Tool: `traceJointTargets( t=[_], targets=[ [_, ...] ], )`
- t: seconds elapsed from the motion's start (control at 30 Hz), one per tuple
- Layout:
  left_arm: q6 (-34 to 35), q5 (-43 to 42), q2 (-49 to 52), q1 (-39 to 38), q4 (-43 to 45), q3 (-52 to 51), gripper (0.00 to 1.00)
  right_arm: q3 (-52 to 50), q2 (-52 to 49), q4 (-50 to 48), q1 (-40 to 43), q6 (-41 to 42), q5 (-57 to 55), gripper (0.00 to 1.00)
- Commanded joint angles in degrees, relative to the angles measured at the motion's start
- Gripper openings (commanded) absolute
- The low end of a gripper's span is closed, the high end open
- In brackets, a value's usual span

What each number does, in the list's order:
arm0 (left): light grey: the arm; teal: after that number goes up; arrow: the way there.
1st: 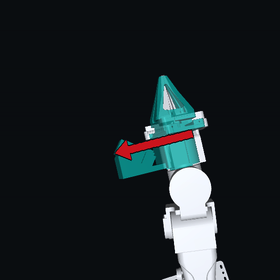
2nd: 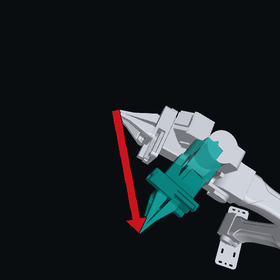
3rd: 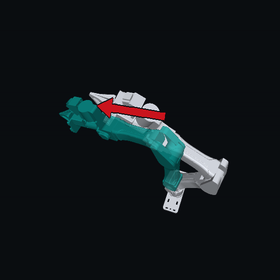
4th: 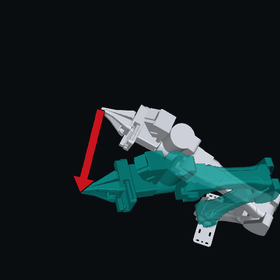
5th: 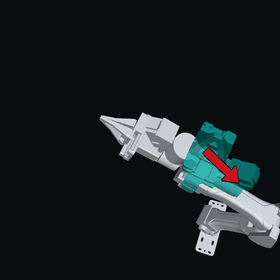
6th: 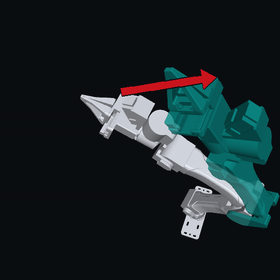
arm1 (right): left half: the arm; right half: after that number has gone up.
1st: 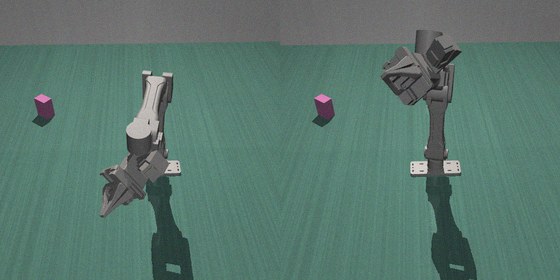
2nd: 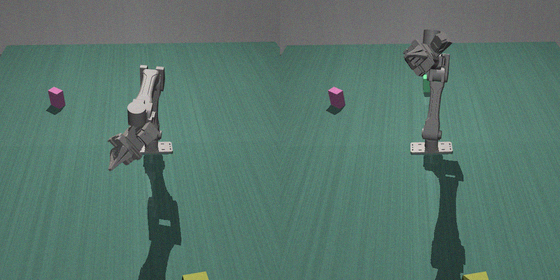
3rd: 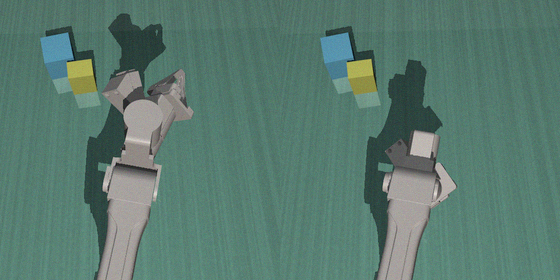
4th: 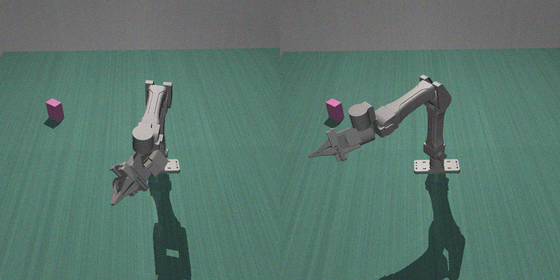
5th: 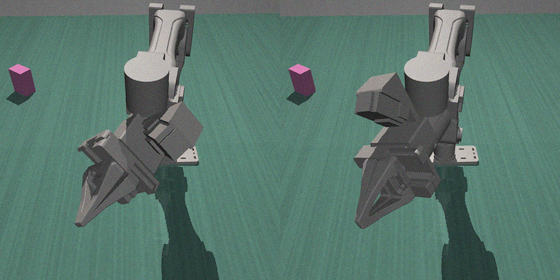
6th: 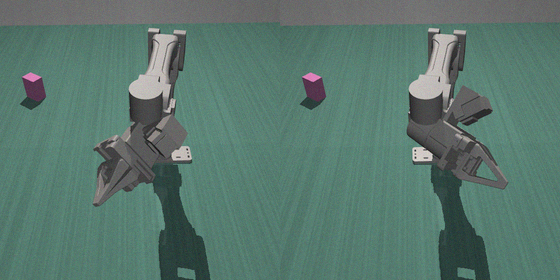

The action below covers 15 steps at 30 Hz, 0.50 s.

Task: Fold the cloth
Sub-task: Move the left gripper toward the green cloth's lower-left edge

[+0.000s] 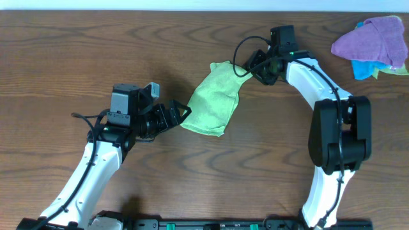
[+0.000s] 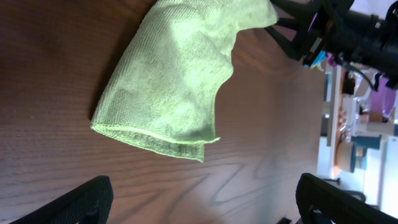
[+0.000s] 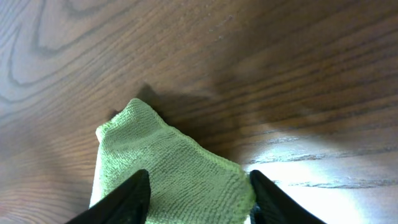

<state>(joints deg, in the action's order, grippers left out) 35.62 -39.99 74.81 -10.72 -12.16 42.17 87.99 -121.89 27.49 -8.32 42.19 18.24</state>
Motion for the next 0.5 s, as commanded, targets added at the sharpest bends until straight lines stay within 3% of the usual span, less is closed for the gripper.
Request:
traceJointTargets(
  t=[0.0, 0.47],
  targets=[
    [6.14, -0.55, 0.13, -0.28, 0.26, 1.18, 0.95, -0.37, -0.11, -0.09, 0.52, 0.2, -1.05, 0.42],
    [8.28, 1.22, 0.2, -3.34, -2.19, 1.18, 0.95, -1.03, -0.13, -0.11, 0.42, 0.17, -1.64, 0.01]
  ],
)
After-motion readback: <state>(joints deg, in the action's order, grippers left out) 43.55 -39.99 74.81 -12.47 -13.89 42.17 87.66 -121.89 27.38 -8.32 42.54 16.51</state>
